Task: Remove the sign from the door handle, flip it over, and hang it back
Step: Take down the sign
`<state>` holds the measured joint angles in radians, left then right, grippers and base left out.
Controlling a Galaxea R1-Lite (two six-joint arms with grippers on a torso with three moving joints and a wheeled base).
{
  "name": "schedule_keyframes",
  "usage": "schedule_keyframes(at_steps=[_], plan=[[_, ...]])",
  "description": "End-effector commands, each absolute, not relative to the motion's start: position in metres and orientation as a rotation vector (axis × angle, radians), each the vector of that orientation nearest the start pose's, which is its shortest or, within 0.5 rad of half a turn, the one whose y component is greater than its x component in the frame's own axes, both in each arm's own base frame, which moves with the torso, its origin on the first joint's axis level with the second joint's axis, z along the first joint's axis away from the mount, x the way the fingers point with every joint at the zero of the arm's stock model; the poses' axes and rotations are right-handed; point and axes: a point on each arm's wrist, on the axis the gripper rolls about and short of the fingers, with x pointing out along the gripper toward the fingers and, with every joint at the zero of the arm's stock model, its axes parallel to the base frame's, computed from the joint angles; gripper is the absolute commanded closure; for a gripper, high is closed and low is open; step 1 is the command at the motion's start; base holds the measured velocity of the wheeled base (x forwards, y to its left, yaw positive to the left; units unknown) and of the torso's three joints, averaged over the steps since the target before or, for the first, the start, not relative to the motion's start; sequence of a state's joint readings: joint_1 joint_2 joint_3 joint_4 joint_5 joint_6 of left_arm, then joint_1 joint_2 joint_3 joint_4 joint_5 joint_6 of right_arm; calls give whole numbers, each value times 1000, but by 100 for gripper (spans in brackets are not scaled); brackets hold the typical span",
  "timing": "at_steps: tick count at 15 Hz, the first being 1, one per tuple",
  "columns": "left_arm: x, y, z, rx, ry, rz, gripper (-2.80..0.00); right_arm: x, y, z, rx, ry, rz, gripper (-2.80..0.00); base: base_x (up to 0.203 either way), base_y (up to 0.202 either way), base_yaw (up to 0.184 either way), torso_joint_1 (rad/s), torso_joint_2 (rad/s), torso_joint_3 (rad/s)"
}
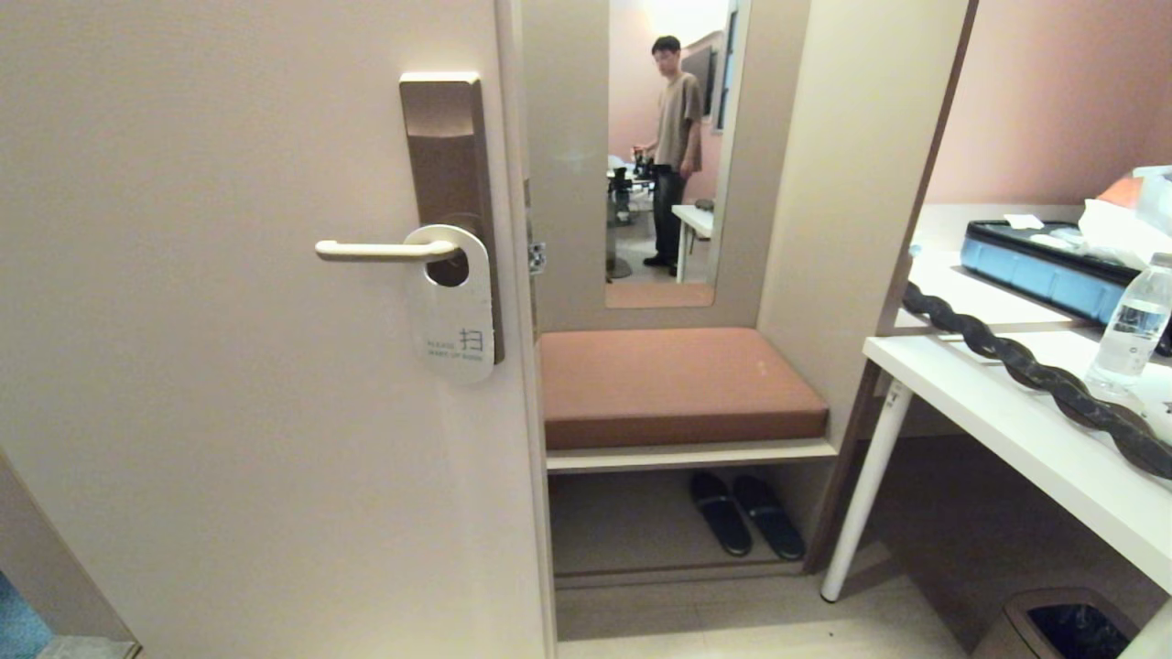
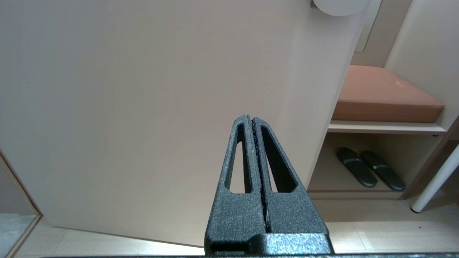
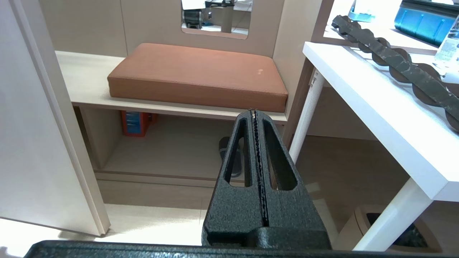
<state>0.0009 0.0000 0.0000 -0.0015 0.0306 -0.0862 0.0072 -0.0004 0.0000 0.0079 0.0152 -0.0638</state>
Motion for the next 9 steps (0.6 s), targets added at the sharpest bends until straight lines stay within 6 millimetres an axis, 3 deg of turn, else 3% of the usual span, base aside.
schedule_keyframes(at_steps=[1,5,9], plan=[[-23,1,76,-87,-1,32,0,-23,0,75,-64,7,23,0,0,0,0,0,0,0],[-23,1,76,-87,-1,32,0,-23,0,75,-64,7,23,0,0,0,0,0,0,0],[-23,1,76,-87,-1,32,0,-23,0,75,-64,7,23,0,2,143,-5,-1,4,3]])
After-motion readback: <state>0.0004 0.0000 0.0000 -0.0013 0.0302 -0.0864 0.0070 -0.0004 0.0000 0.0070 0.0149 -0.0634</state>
